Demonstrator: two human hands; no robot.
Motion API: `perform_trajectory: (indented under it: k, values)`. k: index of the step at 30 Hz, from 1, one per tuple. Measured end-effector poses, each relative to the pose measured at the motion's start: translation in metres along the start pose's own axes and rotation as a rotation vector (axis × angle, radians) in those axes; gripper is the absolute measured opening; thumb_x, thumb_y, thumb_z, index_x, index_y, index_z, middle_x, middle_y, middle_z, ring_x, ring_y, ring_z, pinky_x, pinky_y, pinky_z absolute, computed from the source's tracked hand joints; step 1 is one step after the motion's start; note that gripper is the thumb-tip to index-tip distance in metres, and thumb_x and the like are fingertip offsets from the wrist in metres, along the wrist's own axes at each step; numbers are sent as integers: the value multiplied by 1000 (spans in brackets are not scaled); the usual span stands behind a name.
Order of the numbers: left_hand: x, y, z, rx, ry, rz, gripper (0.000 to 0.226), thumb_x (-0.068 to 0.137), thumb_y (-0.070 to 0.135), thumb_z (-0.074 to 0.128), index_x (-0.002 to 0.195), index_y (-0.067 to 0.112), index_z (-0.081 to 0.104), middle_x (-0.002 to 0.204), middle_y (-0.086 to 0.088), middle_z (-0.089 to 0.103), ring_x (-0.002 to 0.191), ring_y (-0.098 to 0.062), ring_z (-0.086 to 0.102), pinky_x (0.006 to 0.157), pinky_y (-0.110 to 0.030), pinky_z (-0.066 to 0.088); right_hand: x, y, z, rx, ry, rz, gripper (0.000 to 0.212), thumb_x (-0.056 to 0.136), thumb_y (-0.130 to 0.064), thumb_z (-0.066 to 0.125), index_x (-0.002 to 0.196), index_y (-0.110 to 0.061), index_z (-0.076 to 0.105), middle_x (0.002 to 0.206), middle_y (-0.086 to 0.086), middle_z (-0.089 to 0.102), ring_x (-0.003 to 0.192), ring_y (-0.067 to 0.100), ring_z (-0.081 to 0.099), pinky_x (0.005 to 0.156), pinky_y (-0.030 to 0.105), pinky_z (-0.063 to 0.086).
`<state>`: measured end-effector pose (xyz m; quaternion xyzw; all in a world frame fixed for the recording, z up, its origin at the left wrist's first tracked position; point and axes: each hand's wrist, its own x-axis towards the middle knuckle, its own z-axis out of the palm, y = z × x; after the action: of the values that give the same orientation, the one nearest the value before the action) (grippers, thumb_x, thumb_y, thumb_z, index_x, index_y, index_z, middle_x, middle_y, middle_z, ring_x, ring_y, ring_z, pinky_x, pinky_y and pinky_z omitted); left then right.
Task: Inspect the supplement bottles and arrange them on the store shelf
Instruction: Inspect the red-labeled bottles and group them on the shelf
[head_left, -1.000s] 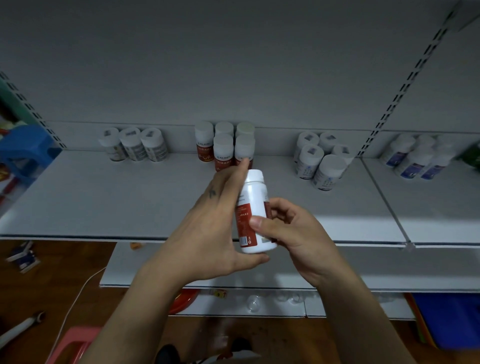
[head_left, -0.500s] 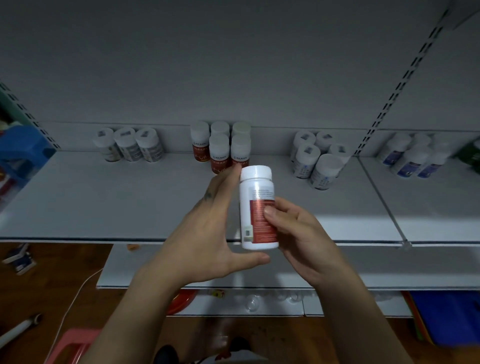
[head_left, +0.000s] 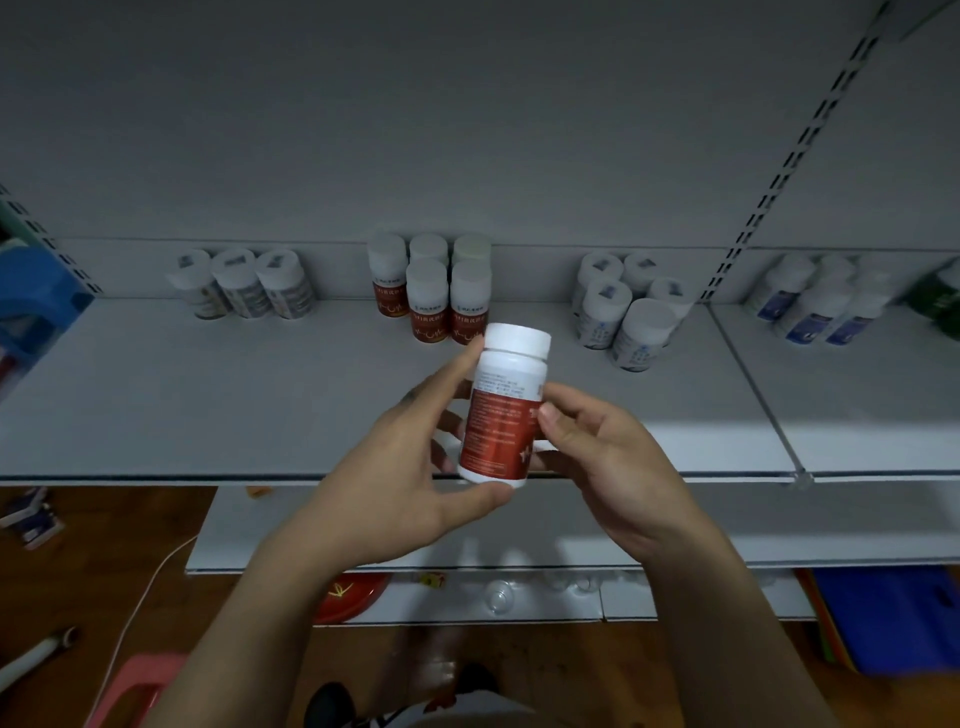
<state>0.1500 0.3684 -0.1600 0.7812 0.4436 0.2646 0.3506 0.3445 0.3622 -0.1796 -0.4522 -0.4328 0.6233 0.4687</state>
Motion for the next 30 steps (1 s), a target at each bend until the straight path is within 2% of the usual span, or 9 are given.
perform_trajectory:
  k: [4, 8, 12, 15, 17, 19, 22, 26, 30]
  values:
    - [1, 1, 5, -69, -24, -40, 96, 70, 58, 75, 146, 57, 16, 129, 17, 47, 103, -5, 60, 82, -24, 55, -2, 1, -5, 26, -20, 13, 49, 78, -17, 69, 126, -8, 60, 112, 18, 70, 96, 31, 68, 74, 35, 58]
    - [5, 3, 14, -68, 44, -97, 90, 68, 63, 70, 145, 55, 24, 117, 5, 48, 99, -4, 58, 79, -18, 52, -4, 1, -3, 16, -39, 20, 46, 81, -18, 74, 124, -5, 63, 115, 18, 70, 110, 41, 63, 91, 51, 52]
    - [4, 3, 15, -118, 64, -137, 96, 68, 56, 69, 150, 50, 17, 121, 10, 50, 105, 0, 57, 81, -14, 50, -6, 2, -6, 43, 0, 10, 43, 87, -29, 58, 121, -2, 64, 114, 16, 70, 108, 30, 66, 86, 39, 57]
    - [3, 2, 17, -170, 53, -145, 84, 83, 33, 70, 152, 38, 22, 128, 12, 53, 111, 2, 55, 80, -5, 46, -6, 2, -10, 91, 26, 9, 39, 90, -24, 55, 120, 0, 61, 112, 18, 70, 106, 28, 67, 85, 40, 58]
    - [2, 3, 18, -191, 35, -145, 77, 87, 27, 67, 151, 36, 25, 129, 13, 54, 114, 5, 54, 82, -5, 45, -6, 0, -10, 70, 25, 7, 41, 89, -23, 56, 125, -3, 59, 111, 14, 70, 100, 22, 68, 79, 36, 59]
    - [1, 4, 19, -240, 22, -153, 72, 88, 27, 65, 149, 36, 27, 128, 16, 55, 114, 9, 53, 83, -7, 46, -6, -1, -11, 27, 25, 10, 47, 86, -28, 57, 127, -6, 60, 112, 13, 70, 97, 19, 68, 75, 34, 59]
    - [1, 7, 19, -296, 5, -164, 68, 83, 41, 67, 141, 36, 32, 124, 17, 58, 109, 6, 57, 87, -19, 51, -6, -1, -11, -12, 29, 14, 44, 86, -33, 57, 121, -8, 65, 108, 12, 71, 93, 18, 67, 71, 34, 58]
    - [-2, 12, 15, -297, -45, -164, 81, 60, 43, 78, 129, 42, 37, 121, 23, 56, 112, 6, 55, 86, -17, 51, -6, -2, -10, 11, 52, 24, 40, 89, -36, 53, 114, -8, 68, 107, 16, 71, 93, 21, 66, 66, 30, 56]
    - [-2, 14, 13, -258, -58, -144, 89, 58, 43, 82, 133, 44, 35, 120, 30, 54, 114, 3, 54, 87, -25, 54, -6, -3, -11, 28, 61, 30, 39, 91, -36, 51, 114, -10, 69, 106, 13, 72, 94, 21, 66, 63, 26, 53]
